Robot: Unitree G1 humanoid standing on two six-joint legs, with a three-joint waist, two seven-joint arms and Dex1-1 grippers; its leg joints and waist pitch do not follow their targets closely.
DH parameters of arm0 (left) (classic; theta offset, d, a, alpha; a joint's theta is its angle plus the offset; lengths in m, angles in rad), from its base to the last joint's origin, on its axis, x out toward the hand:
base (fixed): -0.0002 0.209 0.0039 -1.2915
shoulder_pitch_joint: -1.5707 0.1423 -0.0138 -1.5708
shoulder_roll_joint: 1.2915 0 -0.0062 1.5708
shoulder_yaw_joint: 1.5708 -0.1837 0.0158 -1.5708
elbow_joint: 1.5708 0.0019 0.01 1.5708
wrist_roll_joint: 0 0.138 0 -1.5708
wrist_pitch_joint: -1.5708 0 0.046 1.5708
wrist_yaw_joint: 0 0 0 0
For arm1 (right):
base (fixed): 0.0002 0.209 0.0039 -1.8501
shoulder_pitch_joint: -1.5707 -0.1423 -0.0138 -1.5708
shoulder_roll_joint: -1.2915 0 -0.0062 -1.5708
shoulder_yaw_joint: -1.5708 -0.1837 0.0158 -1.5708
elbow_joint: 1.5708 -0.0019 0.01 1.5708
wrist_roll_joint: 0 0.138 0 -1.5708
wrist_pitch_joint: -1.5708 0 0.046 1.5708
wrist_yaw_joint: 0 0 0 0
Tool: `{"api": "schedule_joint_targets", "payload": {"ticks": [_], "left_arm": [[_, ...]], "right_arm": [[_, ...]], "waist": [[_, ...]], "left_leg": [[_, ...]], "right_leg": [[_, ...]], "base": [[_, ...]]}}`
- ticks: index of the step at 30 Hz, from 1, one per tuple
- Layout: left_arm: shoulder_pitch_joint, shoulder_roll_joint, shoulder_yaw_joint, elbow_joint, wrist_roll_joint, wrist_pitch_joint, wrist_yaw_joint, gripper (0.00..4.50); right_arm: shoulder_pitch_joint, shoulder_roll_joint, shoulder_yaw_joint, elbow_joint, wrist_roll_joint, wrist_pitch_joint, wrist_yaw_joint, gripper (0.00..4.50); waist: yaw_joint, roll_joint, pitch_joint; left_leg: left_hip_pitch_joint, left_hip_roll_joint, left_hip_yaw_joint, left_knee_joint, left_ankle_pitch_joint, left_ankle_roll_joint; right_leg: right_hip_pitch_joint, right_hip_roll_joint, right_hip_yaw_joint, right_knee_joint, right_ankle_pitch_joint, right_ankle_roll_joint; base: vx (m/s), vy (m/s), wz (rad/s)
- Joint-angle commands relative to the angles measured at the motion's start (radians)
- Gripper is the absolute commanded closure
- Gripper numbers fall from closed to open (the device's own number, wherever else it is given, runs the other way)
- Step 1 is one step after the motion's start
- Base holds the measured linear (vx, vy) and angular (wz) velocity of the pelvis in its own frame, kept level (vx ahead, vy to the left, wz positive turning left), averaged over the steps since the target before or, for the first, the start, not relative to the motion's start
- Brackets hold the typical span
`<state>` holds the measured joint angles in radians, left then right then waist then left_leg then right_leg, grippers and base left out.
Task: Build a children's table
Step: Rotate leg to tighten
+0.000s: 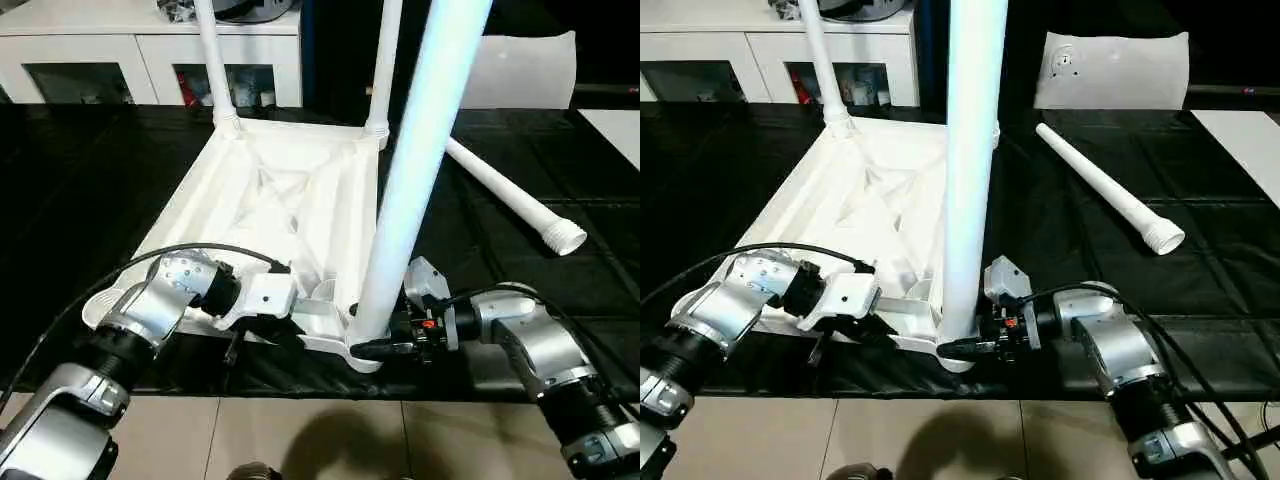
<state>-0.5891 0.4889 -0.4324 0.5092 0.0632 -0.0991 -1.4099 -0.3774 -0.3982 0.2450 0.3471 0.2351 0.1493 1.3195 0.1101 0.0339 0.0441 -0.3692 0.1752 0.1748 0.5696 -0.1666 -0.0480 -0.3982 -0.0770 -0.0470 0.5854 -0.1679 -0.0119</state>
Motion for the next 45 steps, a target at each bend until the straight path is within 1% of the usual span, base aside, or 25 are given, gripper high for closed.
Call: {"api": "schedule_joint_targets", "payload": {"ticks": [1,5,7,11,14,16,17,18,19,20,21,22,23,24,25,26,27,28,30,32,37,40,41,43,45], "left_arm": [[0.035,-0.044,0.01,-0.032,0.005,0.092,0.105,4.5],[0.068,-0.113,0.062,-0.088,-0.019,0.225,0.237,4.5],[0.081,-0.173,0.091,-0.11,-0.025,0.303,0.334,4.5],[0.087,-0.271,0.135,-0.119,-0.03,0.386,0.483,4.5],[0.077,-0.38,0.178,-0.13,0.008,0.481,0.667,4.5],[0.067,-0.415,0.19,-0.136,0.033,0.52,0.734,4.5],[0.064,-0.423,0.192,-0.135,0.039,0.524,0.752,4.5],[0.058,-0.434,0.192,-0.14,0.053,0.536,0.779,4.5],[0.058,-0.438,0.193,-0.143,0.058,0.541,0.786,4.5],[0.058,-0.438,0.19,-0.146,0.061,0.541,0.786,4.5],[0.06,-0.436,0.186,-0.151,0.064,0.542,0.784,4.5],[0.068,-0.427,0.179,-0.162,0.064,0.542,0.773,4.5],[0.069,-0.425,0.178,-0.164,0.064,0.544,0.773,4.5],[0.078,-0.41,0.168,-0.177,0.065,0.544,0.758,4.5],[0.078,-0.41,0.167,-0.177,0.065,0.544,0.758,4.5],[0.08,-0.404,0.164,-0.18,0.066,0.542,0.751,4.5],[0.085,-0.396,0.164,-0.185,0.07,0.535,0.744,4.5],[0.089,-0.392,0.166,-0.189,0.074,0.532,0.741,4.5],[0.104,-0.352,0.161,-0.198,0.072,0.498,0.698,4.5],[0.109,-0.327,0.157,-0.199,0.068,0.481,0.668,4.5],[0.118,-0.237,0.145,-0.193,0.051,0.403,0.549,4.5],[0.116,-0.179,0.118,-0.184,0.044,0.345,0.461,4.5],[0.114,-0.166,0.108,-0.181,0.045,0.334,0.442,4.5],[0.108,-0.144,0.095,-0.169,0.036,0.298,0.389,4.5],[0.097,-0.127,0.086,-0.153,0.032,0.272,0.351,4.5]], "right_arm": [[0.039,0.061,-0.022,-0.055,0.044,0.047,-0.097,1.81],[0.081,0.159,-0.041,-0.071,-0.001,0.086,-0.317,1.83],[0.088,0.229,-0.059,-0.07,-0.016,0.121,-0.445,1.83],[0.071,0.331,-0.098,-0.04,-0.02,0.165,-0.607,1.83],[0.035,0.428,-0.105,0.008,-0.09,0.193,-0.792,1.85],[0.009,0.47,-0.119,0.036,-0.108,0.234,-0.88,1.86],[0.0,0.478,-0.12,0.046,-0.114,0.243,-0.901,1.86],[-0.017,0.491,-0.124,0.07,-0.127,0.251,-0.932,1.86],[-0.02,0.495,-0.126,0.075,-0.13,0.251,-0.938,1.86],[-0.021,0.499,-0.134,0.079,-0.127,0.246,-0.943,1.86],[-0.021,0.502,-0.141,0.08,-0.123,0.242,-0.95,1.3],[-0.015,0.498,-0.153,0.076,-0.115,0.232,-0.954,1.17],[-0.014,0.497,-0.154,0.075,-0.115,0.231,-0.955,1.17],[-0.002,0.49,-0.164,0.063,-0.11,0.228,-0.947,1.1],[-0.002,0.49,-0.164,0.062,-0.11,0.228,-0.947,1.1],[0.003,0.486,-0.168,0.057,-0.106,0.228,-0.941,0.96],[0.012,0.482,-0.177,0.042,-0.105,0.222,-0.938,0.71],[0.018,0.479,-0.184,0.033,-0.106,0.218,-0.937,0.68],[0.05,0.436,-0.193,-0.013,-0.098,0.178,-0.903,0.59],[0.067,0.408,-0.193,-0.041,-0.092,0.16,-0.866,0.38],[0.114,0.292,-0.213,-0.127,-0.056,0.123,-0.72,0.08],[0.127,0.214,-0.233,-0.143,-0.035,0.104,-0.625,0.08],[0.128,0.199,-0.235,-0.144,-0.031,0.099,-0.603,0.08],[0.129,0.16,-0.236,-0.15,-0.019,0.088,-0.545,0.08],[0.13,0.123,-0.228,-0.166,-0.002,0.093,-0.482,0.08]], "waist": [[-0.008,-0.001,-0.052],[-0.023,-0.002,-0.041],[-0.046,-0.003,-0.033],[-0.084,0.001,-0.032],[-0.109,0.009,-0.023],[-0.133,0.019,-0.015],[-0.142,0.023,-0.015],[-0.139,0.041,-0.011],[-0.137,0.045,-0.01],[-0.131,0.043,-0.008],[-0.12,0.027,-0.004],[-0.122,-0.012,-0.005],[-0.121,-0.012,-0.005],[-0.119,0.001,-0.007],[-0.114,0.009,-0.017],[-0.115,0.022,-0.018],[-0.124,0.025,-0.023],[-0.126,0.02,-0.02],[-0.126,0.017,-0.021],[-0.126,0.017,-0.025],[-0.111,0.007,-0.033],[-0.096,0.0,-0.042],[-0.094,0.002,-0.045],[-0.084,0.0,-0.057],[-0.072,-0.003,-0.065]], "left_leg": [[0.017,0.057,-0.011,-0.069,-0.298,0.022],[0.02,0.051,-0.017,-0.077,-0.378,-0.011],[0.023,0.04,-0.028,-0.078,-0.447,-0.035],[0.027,0.034,-0.042,-0.077,-0.527,-0.036],[0.031,0.037,-0.047,-0.085,-0.606,-0.026],[0.065,0.035,-0.051,-0.078,-0.698,-0.028],[0.062,0.037,-0.056,-0.082,-0.716,-0.026],[0.037,0.058,-0.07,-0.118,-0.787,-0.036],[0.019,0.08,-0.075,-0.157,-0.877,-0.056],[0.016,0.083,-0.069,-0.171,-0.903,-0.062],[0.033,0.064,-0.044,-0.166,-0.896,-0.065],[0.115,-0.002,-0.024,-0.042,-0.709,-0.036],[0.12,-0.02,-0.022,0.002,-0.57,-0.011],[0.043,-0.005,-0.037,-0.024,-0.39,0.022],[0.0,0.021,-0.055,-0.069,-0.365,0.016],[0.013,0.034,-0.059,-0.074,-0.403,0.004],[0.016,0.043,-0.064,-0.082,-0.447,-0.007],[0.014,0.046,-0.062,-0.087,-0.471,-0.009],[0.021,0.043,-0.054,-0.085,-0.482,0.001],[0.011,0.046,-0.05,-0.086,-0.415,0.015],[0.011,0.048,-0.037,-0.077,-0.321,0.049],[0.011,0.047,-0.023,-0.066,-0.26,0.077],[0.007,0.046,-0.023,-0.063,-0.237,0.082],[0.002,0.044,-0.019,-0.052,-0.128,0.114],[-0.004,0.037,-0.015,-0.03,0.041,0.185]], "right_leg": [[0.039,-0.063,0.036,-0.065,-0.29,-0.211],[0.031,-0.063,0.036,-0.08,-0.445,-0.166],[0.027,-0.068,0.026,-0.098,-0.628,-0.101],[0.024,-0.066,0.006,-0.124,-0.718,-0.042],[0.024,-0.062,-0.022,-0.137,-0.693,-0.034],[0.016,-0.056,-0.064,-0.167,-0.697,-0.017],[0.028,-0.054,-0.075,-0.163,-0.671,-0.011],[0.063,-0.052,-0.067,-0.121,-0.577,-0.018],[0.085,-0.046,-0.049,-0.059,-0.421,-0.052],[0.086,-0.042,-0.041,-0.037,-0.377,-0.061],[0.057,-0.04,-0.027,-0.054,-0.459,-0.065],[-0.038,-0.078,-0.03,-0.185,-0.786,-0.014],[-0.042,-0.102,-0.036,-0.203,-0.888,0.006],[0.041,-0.123,-0.034,-0.186,-0.907,0.03],[0.075,-0.104,-0.047,-0.148,-0.775,0.029],[0.062,-0.096,-0.047,-0.147,-0.708,0.012],[0.061,-0.089,-0.044,-0.132,-0.564,-0.034],[0.059,-0.086,-0.039,-0.124,-0.484,-0.077],[0.055,-0.089,-0.031,-0.122,-0.472,-0.107],[0.063,-0.09,-0.024,-0.109,-0.408,-0.137],[0.065,-0.09,-0.016,-0.104,-0.379,-0.147],[0.05,-0.084,-0.004,-0.087,-0.294,-0.187],[0.054,-0.085,-0.003,-0.08,-0.266,-0.198],[0.06,-0.081,-0.004,-0.062,-0.135,-0.227],[0.054,-0.075,0.0,-0.026,0.122,-0.282]], "base": [[0.0,0.0,0.0],[0.0,0.0,0.0],[0.0,0.0,0.0],[0.0,0.0,0.0],[0.0,0.0,0.0],[0.0,0.0,0.0],[0.0,0.0,0.0],[0.0,0.0,0.0],[0.0,0.0,0.0],[-0.052,0.008,0.06],[0.033,-0.05,0.19],[0.033,-0.05,0.19],[0.079,-0.045,-0.01],[0.093,0.006,-0.3],[0.093,0.006,-0.3],[0.09,0.014,-0.18],[0.0,0.0,0.0],[0.0,0.0,0.0],[0.0,0.0,0.0],[0.0,0.0,0.0],[0.0,0.0,0.0],[0.06,-0.035,0.03],[0.058,-0.039,0.01],[0.052,-0.031,-0.03],[0.062,-0.021,0.01]]}}
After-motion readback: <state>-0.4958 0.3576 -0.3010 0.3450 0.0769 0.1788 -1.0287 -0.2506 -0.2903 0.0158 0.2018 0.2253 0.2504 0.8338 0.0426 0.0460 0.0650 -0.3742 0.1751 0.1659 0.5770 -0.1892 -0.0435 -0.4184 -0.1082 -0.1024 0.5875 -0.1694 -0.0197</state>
